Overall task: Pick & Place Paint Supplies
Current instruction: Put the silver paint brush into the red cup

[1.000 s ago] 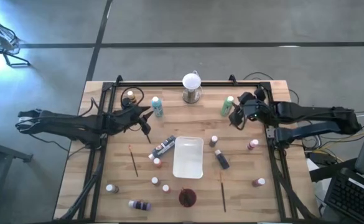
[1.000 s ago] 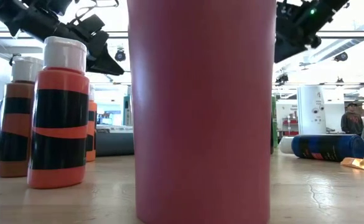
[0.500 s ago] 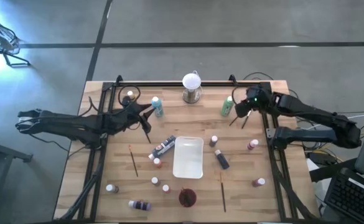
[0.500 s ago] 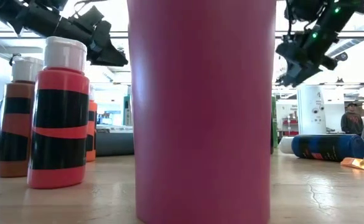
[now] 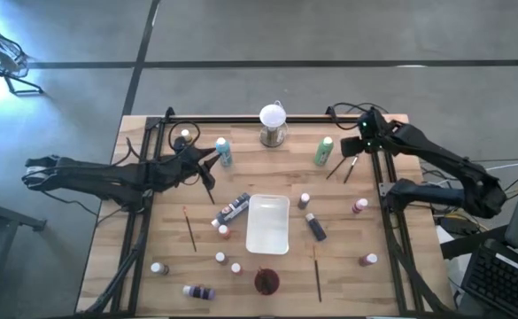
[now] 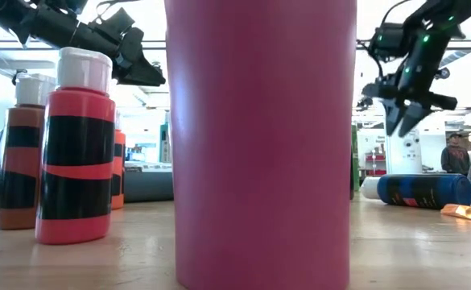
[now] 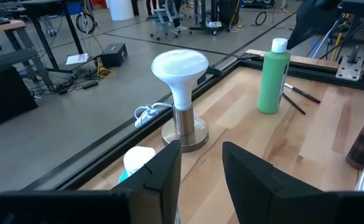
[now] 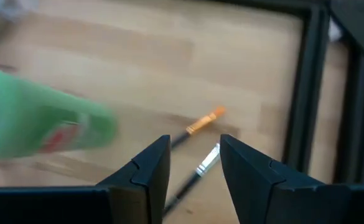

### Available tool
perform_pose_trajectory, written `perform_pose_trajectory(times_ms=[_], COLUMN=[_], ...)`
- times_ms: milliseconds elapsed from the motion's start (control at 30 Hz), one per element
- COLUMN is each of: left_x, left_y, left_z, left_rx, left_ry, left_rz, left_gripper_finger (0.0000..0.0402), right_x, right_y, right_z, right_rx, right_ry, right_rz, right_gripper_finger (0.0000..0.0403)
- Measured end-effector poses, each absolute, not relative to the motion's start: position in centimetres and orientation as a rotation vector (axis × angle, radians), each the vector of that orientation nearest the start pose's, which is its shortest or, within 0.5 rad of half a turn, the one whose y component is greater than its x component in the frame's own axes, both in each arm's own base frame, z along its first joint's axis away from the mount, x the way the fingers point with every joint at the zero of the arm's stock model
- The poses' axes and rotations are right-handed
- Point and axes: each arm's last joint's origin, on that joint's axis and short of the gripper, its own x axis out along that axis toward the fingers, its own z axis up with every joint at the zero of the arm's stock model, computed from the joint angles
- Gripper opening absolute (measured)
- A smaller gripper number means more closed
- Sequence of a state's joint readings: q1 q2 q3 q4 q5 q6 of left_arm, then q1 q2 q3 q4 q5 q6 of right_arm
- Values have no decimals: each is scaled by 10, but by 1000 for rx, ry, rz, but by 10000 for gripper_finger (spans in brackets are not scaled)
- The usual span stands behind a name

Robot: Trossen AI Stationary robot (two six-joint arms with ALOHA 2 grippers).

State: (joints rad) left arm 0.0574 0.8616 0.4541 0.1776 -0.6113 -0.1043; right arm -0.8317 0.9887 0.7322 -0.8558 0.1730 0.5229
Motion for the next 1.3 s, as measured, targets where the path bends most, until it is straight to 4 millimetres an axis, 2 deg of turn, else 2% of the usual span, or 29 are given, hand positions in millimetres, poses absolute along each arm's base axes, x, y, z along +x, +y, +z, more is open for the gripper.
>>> perform_pose_trajectory(times_ms=[167,267,467,700,967,1300], left_x=[185,185,185,185,185,185], left_y=[27,27,26,26,26,26], left_z=[241,241,240,239,239,239], left_rx=[-36,-38,-39,-37,-27,-17], left_ry=[190,191,199,215,218,221], left_rz=[675,666,640,626,626,625], left_gripper_finger=[124,124,124,124,124,124], right_x=[110,113,115,110,105,109], right_y=[-140,-146,-157,-170,-185,-190], right_z=[219,209,193,177,163,154], right_rx=[907,981,1041,1096,1148,1168], right_ry=[926,967,1031,1099,1093,1103], right_rz=[-1255,-1231,-1286,-1345,-1388,-1369], right_gripper_finger=[162,177,191,171,151,140])
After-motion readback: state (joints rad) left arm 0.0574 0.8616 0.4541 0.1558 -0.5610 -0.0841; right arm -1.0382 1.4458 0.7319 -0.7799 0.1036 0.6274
